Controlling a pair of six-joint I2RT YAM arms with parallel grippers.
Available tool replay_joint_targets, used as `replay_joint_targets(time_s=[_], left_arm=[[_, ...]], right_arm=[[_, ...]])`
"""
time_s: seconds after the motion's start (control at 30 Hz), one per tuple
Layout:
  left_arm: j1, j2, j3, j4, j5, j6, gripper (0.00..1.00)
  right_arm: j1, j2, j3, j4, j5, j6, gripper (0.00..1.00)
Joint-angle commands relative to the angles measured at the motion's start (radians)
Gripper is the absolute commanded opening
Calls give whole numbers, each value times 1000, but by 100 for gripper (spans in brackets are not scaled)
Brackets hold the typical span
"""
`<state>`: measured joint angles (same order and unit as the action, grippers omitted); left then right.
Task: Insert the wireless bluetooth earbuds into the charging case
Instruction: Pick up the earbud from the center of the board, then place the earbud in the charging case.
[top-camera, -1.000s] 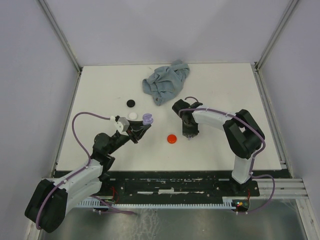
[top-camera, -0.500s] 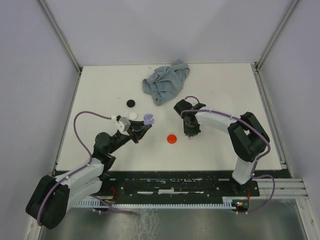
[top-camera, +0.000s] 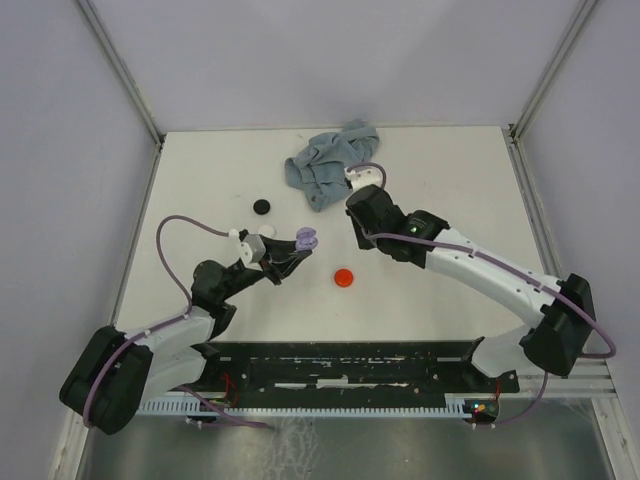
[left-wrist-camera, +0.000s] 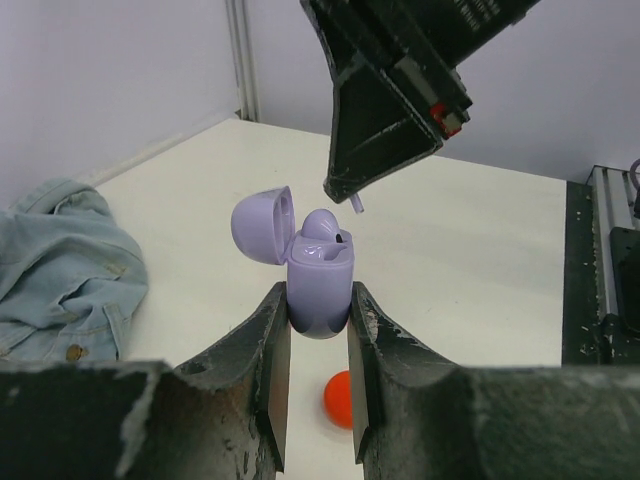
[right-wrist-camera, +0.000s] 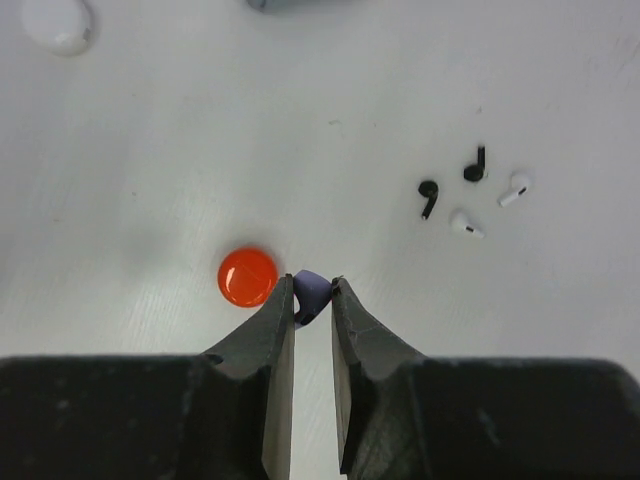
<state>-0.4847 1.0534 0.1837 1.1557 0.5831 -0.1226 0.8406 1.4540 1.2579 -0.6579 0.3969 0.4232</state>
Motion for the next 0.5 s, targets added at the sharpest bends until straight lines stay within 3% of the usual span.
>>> replay_joint_targets(time_s=[0.0, 0.47], left_arm=[[-3, 34, 66, 137, 61, -31, 3], [-4, 105, 123, 217, 101, -73, 3]], right_arm=[[77, -89, 53, 133, 106, -164, 16], [277, -198, -30, 532, 75, -413, 16]])
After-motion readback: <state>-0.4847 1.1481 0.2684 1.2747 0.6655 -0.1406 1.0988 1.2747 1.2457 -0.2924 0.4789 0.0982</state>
